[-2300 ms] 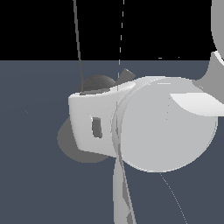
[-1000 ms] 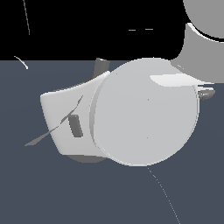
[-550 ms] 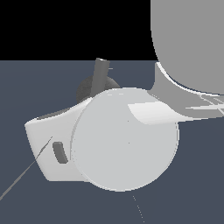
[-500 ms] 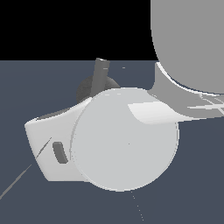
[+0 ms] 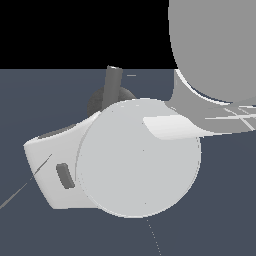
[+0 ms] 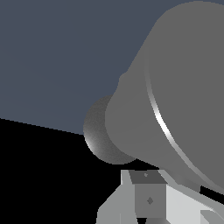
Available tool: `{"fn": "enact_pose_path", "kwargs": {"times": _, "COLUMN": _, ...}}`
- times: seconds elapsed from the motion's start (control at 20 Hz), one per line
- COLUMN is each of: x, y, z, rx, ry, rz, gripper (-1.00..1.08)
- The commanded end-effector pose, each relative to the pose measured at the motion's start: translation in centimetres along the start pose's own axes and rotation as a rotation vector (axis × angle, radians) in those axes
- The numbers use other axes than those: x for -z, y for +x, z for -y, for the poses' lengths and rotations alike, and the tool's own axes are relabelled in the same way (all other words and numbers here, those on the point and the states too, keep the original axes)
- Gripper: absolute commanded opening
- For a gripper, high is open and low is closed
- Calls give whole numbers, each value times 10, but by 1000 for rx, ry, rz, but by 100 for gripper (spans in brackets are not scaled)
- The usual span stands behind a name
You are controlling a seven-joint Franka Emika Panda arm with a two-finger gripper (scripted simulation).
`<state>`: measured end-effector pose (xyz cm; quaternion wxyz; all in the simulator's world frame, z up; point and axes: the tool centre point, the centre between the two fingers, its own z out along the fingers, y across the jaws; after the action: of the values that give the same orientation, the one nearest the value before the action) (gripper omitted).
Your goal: Turn on the faucet by rotating a designated handle.
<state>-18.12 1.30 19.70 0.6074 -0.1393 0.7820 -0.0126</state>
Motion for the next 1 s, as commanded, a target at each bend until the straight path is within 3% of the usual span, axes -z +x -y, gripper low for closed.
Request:
{"fn": "enact_pose_path", "kwargs": {"times": 0.0, "x": -2, "y": -43, "z": -20, "rx": -113, "ry": 84, "rz": 110, "gripper": -100}}
{"fn": "enact_pose_path", "kwargs": {"times": 0.95, "x": -1, "y": -82, "z": -37, "rx": -170, "ry": 151, "rz": 200, "gripper": -100}}
